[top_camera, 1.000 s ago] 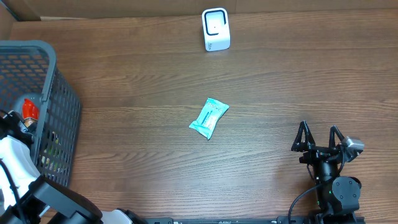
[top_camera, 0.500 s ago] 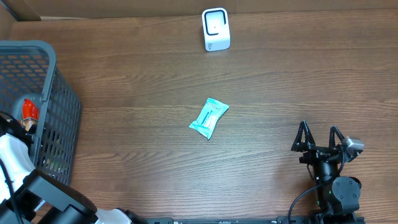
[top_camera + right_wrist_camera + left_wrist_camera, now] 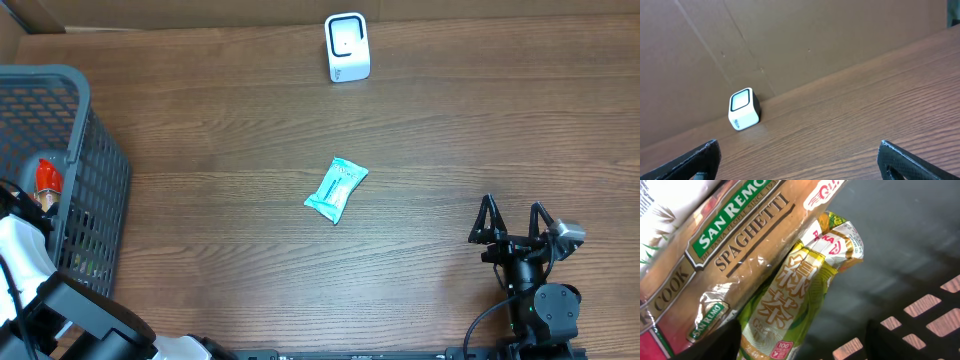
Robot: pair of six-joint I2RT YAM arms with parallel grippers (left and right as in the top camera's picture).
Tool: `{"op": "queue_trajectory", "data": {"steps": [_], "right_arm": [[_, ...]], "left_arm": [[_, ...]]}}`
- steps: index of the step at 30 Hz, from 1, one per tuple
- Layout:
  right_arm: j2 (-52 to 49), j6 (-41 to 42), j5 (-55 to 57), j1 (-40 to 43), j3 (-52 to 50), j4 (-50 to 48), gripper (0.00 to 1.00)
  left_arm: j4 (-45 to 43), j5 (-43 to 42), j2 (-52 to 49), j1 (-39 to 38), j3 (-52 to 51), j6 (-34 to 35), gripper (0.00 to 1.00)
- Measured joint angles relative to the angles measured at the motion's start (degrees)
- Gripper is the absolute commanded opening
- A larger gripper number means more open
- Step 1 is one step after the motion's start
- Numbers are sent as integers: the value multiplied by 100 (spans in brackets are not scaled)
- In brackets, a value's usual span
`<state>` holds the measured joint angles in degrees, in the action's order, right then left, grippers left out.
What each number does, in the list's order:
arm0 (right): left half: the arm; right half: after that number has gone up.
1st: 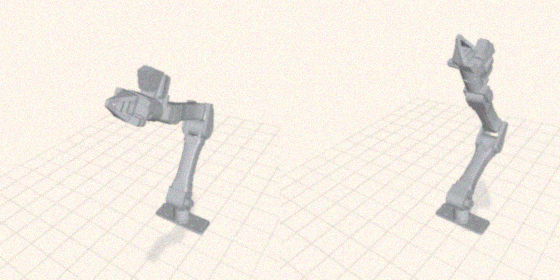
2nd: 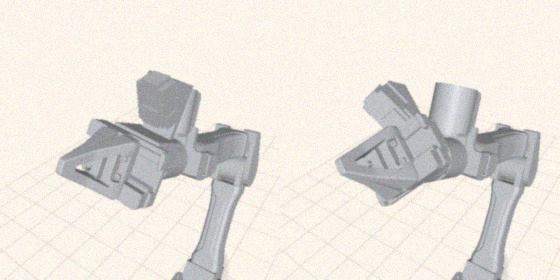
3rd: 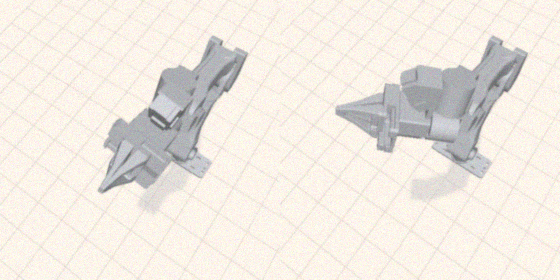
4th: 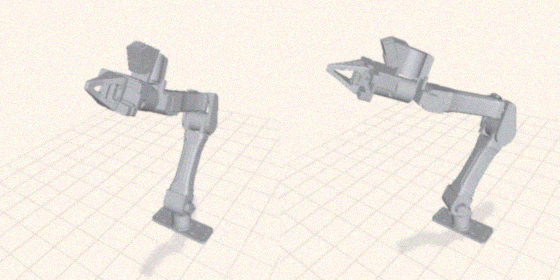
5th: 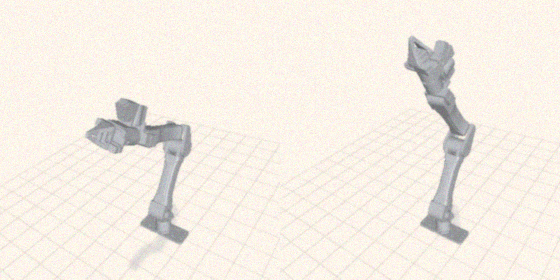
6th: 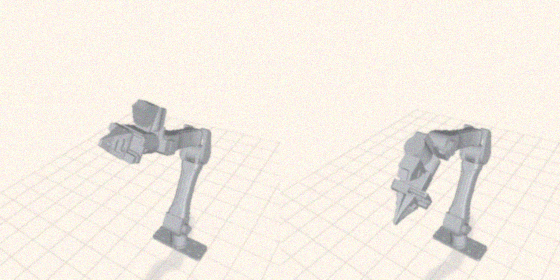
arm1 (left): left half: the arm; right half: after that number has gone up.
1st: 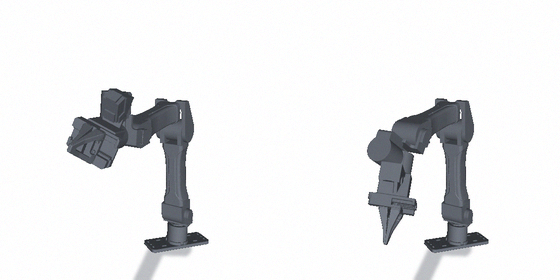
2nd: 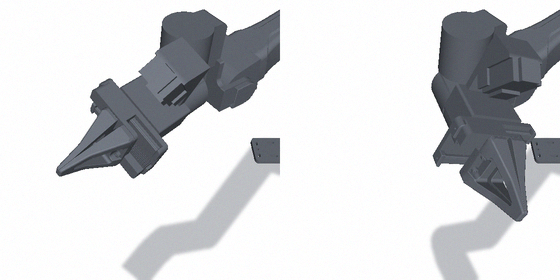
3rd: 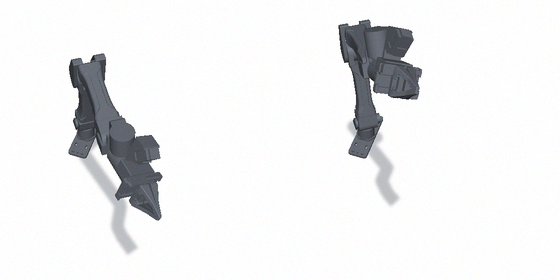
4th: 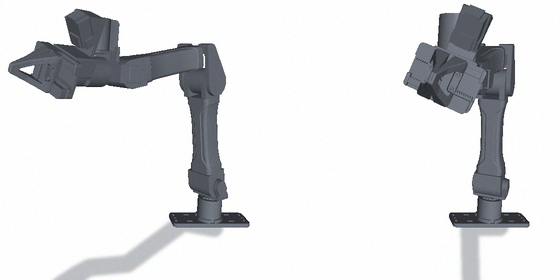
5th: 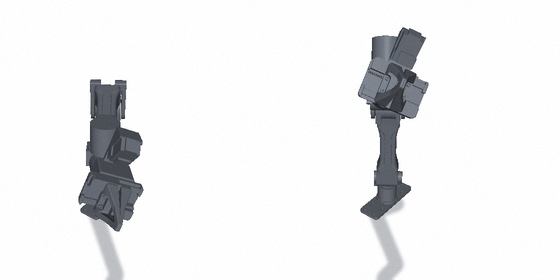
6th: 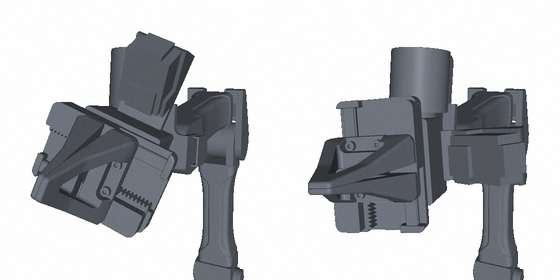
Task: Scan the item barcode
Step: 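Grasp the yellow POKKA green tea pouch with the left gripper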
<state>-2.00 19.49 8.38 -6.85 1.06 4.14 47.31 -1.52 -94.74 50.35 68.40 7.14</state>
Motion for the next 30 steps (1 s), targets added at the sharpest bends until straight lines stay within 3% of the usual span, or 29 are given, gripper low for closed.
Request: {"op": "queue_trajectory", "data": {"steps": [6,15,21,30], "right_arm": [[0,4,0,0,0,-2,100],[0,4,0,0,0,0,100],[0,7,0,0,0,2,100],[0,4,0,0,0,2,100]], "left_arm": [[295,-374,-33,4,249,409,71],[1071,-863,-66,-11,1434,629,73],[1228,-813,-160,-11,1447,625,75],[1333,-660,-1071,-11,1440,651,70]]}}
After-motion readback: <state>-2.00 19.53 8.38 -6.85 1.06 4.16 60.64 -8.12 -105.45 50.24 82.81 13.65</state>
